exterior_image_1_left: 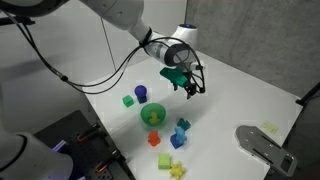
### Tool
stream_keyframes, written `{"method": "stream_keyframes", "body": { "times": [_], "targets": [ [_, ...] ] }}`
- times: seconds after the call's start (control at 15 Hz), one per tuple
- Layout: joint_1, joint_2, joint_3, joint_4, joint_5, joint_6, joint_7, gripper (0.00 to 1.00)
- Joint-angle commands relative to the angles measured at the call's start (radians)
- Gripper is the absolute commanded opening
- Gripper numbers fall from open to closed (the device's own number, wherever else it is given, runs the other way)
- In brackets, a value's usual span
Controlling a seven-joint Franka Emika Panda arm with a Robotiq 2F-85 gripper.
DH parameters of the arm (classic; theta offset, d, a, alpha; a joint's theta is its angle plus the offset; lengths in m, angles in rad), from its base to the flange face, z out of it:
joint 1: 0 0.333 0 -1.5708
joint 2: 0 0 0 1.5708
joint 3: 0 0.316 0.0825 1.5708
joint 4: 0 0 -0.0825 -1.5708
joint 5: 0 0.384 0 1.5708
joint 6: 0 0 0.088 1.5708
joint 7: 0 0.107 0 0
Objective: Remove the green bear toy from the green bowl and put it on the table
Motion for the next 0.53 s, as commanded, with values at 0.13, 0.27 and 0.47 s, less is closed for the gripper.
{"method": "stream_keyframes", "body": {
  "times": [0.13, 0.27, 0.47],
  "targets": [
    [0.011, -0.179, -0.001, -0.037, -0.03, -0.151, 0.016, 1.0],
    [0.019, -0.243, -0.003, -0.047, -0.052, -0.205, 0.023, 1.0],
    [0.021, -0.343, 0.003, -0.065, -0.068, -0.295, 0.016, 1.0]
  ]
}}
